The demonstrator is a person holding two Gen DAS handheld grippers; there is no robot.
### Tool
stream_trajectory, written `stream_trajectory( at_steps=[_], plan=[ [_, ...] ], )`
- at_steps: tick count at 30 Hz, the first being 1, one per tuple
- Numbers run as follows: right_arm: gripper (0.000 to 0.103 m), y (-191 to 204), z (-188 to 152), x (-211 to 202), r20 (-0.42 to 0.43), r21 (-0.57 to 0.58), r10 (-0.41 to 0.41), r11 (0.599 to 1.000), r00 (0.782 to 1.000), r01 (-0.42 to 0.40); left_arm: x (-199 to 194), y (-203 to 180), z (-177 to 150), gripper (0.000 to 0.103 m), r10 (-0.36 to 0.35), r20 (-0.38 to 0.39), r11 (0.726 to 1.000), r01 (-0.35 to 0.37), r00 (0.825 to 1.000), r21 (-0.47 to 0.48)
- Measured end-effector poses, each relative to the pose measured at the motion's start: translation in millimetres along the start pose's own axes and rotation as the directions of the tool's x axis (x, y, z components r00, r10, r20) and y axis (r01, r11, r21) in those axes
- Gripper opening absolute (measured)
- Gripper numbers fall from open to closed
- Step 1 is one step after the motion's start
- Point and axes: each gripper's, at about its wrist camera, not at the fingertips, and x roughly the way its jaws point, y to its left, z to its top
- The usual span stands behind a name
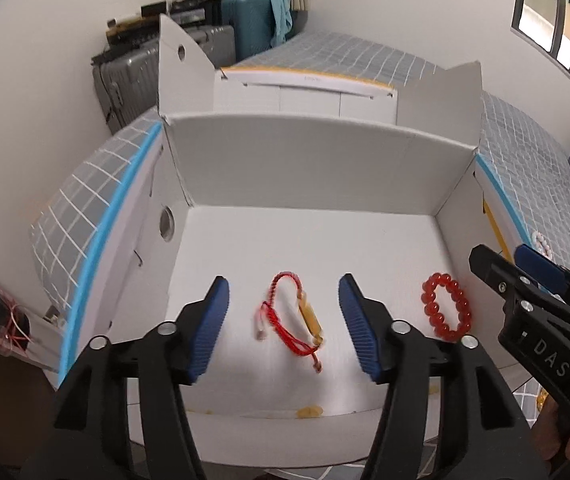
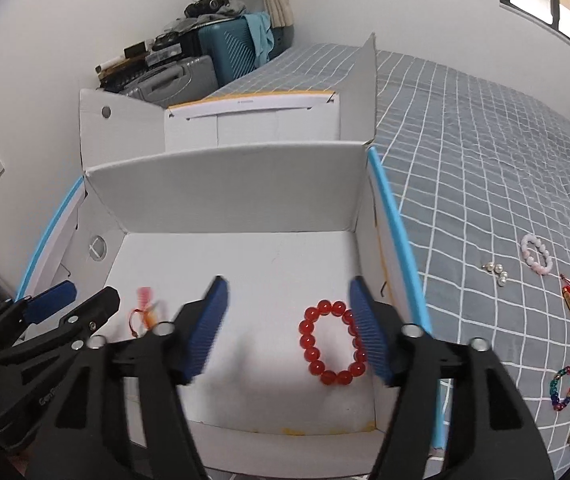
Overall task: Organize jewelry
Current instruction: 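Open both tools to drop the bracelets into the box, then move both tools back over the remaining jewelry on the bed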
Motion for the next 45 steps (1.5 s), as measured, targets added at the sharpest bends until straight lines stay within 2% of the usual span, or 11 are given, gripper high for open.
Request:
stream_trajectory(
  at_steps=[1,4,10,18,23,36,45],
  plan=[
    [0.074,-1,1,-2,0.003,0.004,-0.008,1.000,1.000,0.008,-1,0,0,0.059,-0.001,0.003,1.000,0.001,1.000,0.000],
    [0.083,-2,1,-8,0.023,0.002,-0.035,0.999,0.999,0.035,-5,0,1,0.066,0.002,0.015,1.000,-0.002,1.000,0.000],
    [0.092,-7,3,-15,0.032,0.014,-0.051,0.999,0.998,0.051,-14,-4,5,0.070,-0.006,0.035,1.000,0.006,0.999,0.012],
    [0.094,-26,4,-35,0.050,0.036,-0.083,0.996,0.995,0.081,-28,-21,5,0.080,-0.021,0.066,0.999,0.019,0.998,0.031],
    [0.094,-52,0,-53,0.063,0.055,-0.110,0.993,0.992,0.107,-39,-44,7,0.084,-0.045,0.100,0.998,0.040,0.994,0.049],
    [0.094,-150,-24,-110,0.070,0.149,-0.249,0.960,0.966,0.237,-58,-127,3,0.096,-0.147,0.112,0.983,0.132,0.983,0.132],
    [0.094,-220,-53,-139,0.026,0.200,-0.339,0.924,0.940,0.328,-56,-194,-11,0.097,-0.200,0.081,0.960,0.179,0.976,0.217]
  ],
)
